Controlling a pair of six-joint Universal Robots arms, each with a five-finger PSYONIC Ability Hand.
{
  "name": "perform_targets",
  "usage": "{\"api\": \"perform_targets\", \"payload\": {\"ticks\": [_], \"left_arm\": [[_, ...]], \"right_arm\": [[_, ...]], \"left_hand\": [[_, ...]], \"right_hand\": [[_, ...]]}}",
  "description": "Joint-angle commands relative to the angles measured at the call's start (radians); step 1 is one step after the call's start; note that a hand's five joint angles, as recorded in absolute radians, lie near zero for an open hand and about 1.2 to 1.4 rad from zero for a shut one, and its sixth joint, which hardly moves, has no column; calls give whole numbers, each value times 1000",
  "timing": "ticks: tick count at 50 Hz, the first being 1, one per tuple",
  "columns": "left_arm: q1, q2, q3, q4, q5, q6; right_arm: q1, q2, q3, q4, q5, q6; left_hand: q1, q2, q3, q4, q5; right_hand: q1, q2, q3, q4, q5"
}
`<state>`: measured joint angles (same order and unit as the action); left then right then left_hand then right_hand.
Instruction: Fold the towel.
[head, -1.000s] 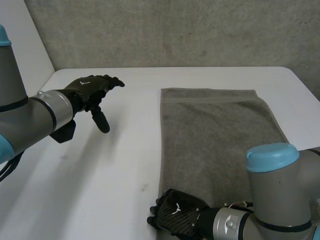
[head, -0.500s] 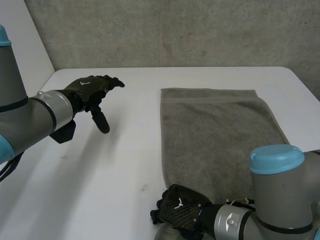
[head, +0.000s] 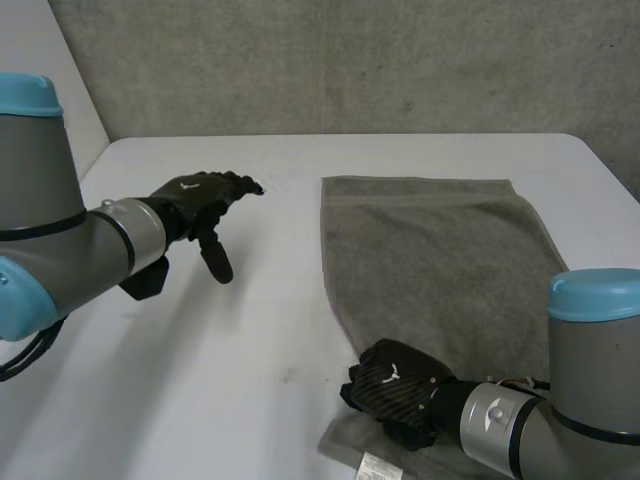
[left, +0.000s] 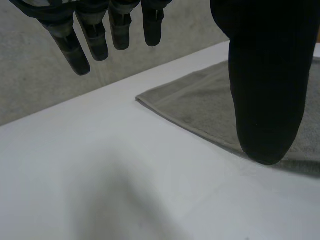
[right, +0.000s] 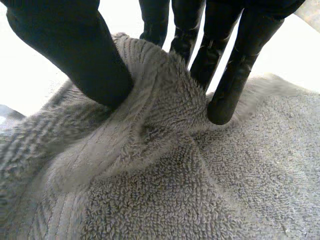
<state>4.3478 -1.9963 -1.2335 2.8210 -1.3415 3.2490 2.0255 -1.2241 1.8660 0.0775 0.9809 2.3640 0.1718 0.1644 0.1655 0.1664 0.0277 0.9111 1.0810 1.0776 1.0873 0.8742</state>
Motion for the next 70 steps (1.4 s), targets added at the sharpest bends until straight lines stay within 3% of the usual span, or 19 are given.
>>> {"api": "perform_targets", "payload": {"ticks": [1, 8, 16, 24, 35, 38, 40, 41, 42, 43, 46, 47, 48, 49, 50, 52, 58, 70], "left_arm": [[-27, -96, 23, 63, 4, 0], [-68, -225, 78, 158, 10, 6], [-134, -416, 250, 235, 15, 11], [-166, -509, 356, 350, 22, 12], [-203, -631, 462, 373, 113, 11], [-217, -648, 470, 374, 136, 9], [-221, -654, 476, 382, 144, 9], [-221, -654, 476, 382, 144, 9], [-223, -653, 483, 390, 134, 9], [-223, -653, 483, 390, 134, 9], [-221, -639, 499, 439, 62, 11], [-221, -621, 502, 469, -12, 11], [-221, -621, 502, 469, -13, 11], [-217, -593, 503, 510, -110, 12], [-217, -593, 503, 511, -111, 12], [-192, -530, 499, 564, -247, 11], [-97, -377, 421, 571, -265, 11], [-16, -21, 136, 561, -266, 14]], "right_arm": [[-31, -27, 2, -1, -15, 0], [-37, -130, 1, 4, -21, 17], [-36, -284, 7, 18, -105, 110], [-41, -380, 2, 74, -177, 124], [-41, -509, -4, 108, -194, 124], [-44, -531, -10, 116, -194, 126], [-47, -538, -10, 116, -194, 127], [-53, -543, -11, 116, -192, 126], [-53, -543, -11, 116, -192, 126], [-63, -545, -13, 116, -192, 126], [-94, -546, -14, 116, -196, 124], [-114, -548, -18, 117, -196, 124], [-114, -548, -18, 117, -196, 124], [-132, -551, -21, 119, -197, 124], [-151, -552, -25, 119, -200, 126], [-169, -552, -30, 119, -203, 124], [-231, -549, -56, 102, -228, 129], [-283, -486, -162, 67, -260, 208]], "left_hand": [[6, 14, 13, 12, -24], [6, 14, 13, 12, -24], [9, 17, 16, 15, -21], [12, 20, 19, 18, -18], [118, 125, 124, 123, 88], [315, 322, 321, 320, 284], [746, 754, 753, 752, 716], [749, 757, 755, 755, 719], [1197, 1204, 1203, 1202, 1166], [1201, 1209, 1208, 1207, 1171], [1224, 1232, 1231, 1230, 1194], [1224, 1232, 1231, 1230, 1194], [1224, 1232, 1231, 1230, 1194], [1224, 1232, 1231, 1230, 1194], [1224, 1232, 1231, 1230, 1194], [1224, 1232, 1231, 1230, 1194], [1224, 1232, 1231, 1230, 1194], [1224, 1232, 1231, 1230, 1194]], "right_hand": [[485, 315, 319, 309, 347], [485, 315, 319, 309, 347], [485, 315, 319, 309, 347], [485, 315, 319, 309, 347], [485, 315, 319, 309, 347], [485, 315, 319, 309, 347], [485, 315, 319, 309, 347], [485, 315, 319, 309, 347], [485, 315, 319, 309, 347], [485, 315, 319, 309, 347], [485, 315, 319, 309, 347], [485, 315, 319, 309, 347], [485, 315, 319, 309, 347], [485, 315, 319, 309, 347], [485, 315, 319, 309, 347], [485, 315, 319, 309, 347], [485, 315, 319, 309, 347], [485, 315, 319, 309, 347]]}}
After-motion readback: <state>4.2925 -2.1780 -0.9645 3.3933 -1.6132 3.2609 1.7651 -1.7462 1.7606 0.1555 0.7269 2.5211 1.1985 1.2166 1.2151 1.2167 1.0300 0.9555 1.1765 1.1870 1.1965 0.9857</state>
